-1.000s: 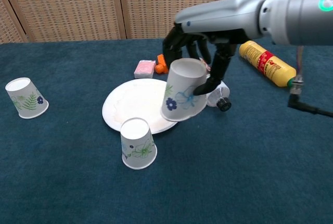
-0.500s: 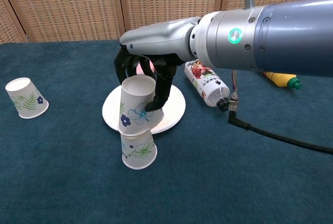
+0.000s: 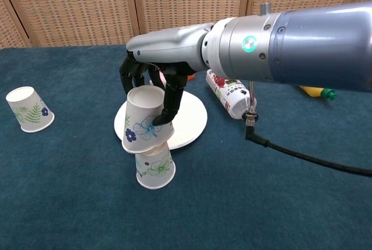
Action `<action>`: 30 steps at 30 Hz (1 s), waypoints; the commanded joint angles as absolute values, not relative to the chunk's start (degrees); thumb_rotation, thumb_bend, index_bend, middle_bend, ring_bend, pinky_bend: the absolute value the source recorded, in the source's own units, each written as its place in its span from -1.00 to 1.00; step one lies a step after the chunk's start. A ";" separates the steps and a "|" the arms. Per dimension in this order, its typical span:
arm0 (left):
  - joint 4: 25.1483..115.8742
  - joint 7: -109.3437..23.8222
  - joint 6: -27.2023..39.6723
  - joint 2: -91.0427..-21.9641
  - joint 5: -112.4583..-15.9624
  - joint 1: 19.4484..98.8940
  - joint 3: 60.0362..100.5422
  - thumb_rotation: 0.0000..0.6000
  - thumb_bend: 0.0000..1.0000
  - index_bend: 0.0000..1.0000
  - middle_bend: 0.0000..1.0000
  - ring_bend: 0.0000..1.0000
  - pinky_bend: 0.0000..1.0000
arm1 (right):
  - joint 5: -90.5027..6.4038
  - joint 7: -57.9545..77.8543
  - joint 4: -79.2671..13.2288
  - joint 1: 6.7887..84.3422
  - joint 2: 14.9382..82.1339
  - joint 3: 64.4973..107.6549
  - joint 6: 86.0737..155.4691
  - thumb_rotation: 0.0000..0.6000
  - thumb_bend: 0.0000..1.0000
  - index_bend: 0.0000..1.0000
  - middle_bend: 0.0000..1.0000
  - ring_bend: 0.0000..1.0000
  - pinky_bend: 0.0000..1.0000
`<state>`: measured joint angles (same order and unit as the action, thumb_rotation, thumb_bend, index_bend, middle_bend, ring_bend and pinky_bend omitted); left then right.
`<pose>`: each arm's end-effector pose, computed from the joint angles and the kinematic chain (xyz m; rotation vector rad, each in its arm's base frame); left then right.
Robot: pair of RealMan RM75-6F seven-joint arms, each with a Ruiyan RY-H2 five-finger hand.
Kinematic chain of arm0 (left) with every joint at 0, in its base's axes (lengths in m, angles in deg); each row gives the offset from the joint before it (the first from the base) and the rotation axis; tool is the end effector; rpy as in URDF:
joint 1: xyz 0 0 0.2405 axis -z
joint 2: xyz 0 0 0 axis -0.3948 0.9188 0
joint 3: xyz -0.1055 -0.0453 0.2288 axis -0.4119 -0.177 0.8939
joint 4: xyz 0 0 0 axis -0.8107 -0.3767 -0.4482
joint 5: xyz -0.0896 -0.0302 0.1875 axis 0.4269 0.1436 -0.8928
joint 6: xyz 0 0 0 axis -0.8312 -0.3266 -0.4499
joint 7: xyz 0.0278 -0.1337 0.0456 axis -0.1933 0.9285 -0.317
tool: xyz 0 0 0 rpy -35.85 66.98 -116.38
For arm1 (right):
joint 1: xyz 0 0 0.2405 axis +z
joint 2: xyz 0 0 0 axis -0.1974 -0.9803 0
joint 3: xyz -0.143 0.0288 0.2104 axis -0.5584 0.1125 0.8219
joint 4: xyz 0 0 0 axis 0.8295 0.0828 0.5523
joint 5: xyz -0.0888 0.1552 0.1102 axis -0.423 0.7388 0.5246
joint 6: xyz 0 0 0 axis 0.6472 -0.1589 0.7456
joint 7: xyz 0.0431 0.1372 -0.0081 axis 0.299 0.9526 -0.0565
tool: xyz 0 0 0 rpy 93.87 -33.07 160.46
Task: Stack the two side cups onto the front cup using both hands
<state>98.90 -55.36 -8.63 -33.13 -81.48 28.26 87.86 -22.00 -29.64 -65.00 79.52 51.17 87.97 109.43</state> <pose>-0.3120 0.1691 0.1562 -1.4280 -0.9504 -0.6407 0.0291 -0.3056 -0.0266 2.2818 -0.7697 0.9991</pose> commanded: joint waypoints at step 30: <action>98.37 -54.77 -8.78 -33.15 -81.07 28.39 87.66 1.00 -1.00 -1.00 -1.00 -1.00 -1.00 | -24.39 -31.03 -65.08 79.05 45.64 81.82 112.35 1.00 -1.00 -0.85 -0.83 -0.79 -0.94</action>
<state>98.40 -54.75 -8.75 -33.13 -81.08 28.39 87.68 -21.29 -30.77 -65.80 80.36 47.26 83.50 111.34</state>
